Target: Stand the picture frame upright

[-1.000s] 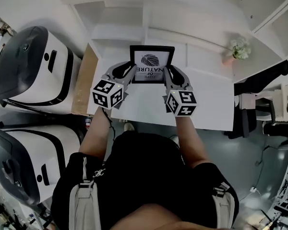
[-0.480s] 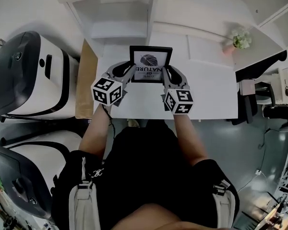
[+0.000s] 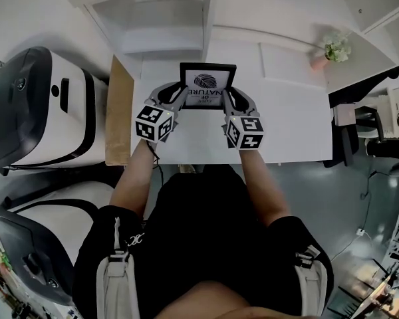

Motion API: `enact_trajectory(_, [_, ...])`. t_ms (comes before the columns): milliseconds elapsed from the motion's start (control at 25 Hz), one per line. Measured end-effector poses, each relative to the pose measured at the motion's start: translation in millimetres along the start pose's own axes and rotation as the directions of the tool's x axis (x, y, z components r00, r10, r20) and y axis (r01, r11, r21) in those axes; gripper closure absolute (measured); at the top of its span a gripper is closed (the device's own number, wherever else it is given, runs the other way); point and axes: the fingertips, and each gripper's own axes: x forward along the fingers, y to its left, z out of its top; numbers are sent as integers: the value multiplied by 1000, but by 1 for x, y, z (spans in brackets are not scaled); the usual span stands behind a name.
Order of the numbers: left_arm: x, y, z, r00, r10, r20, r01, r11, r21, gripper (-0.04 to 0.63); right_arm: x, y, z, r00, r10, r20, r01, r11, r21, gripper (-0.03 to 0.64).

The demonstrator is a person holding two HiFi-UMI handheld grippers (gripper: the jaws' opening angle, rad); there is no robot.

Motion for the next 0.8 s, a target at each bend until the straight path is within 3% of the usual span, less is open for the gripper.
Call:
enact_trajectory(320, [21,18,-26,999,24,-48,-26,999,-42,502,28,-11,-20,998,10,-59,-11,1000,-5,546])
enact_trajectory(800, [56,41,-55,991,29,-134,-29,1000,8,500,67,-30,-53,990,27,-140,-27,1000,1,546])
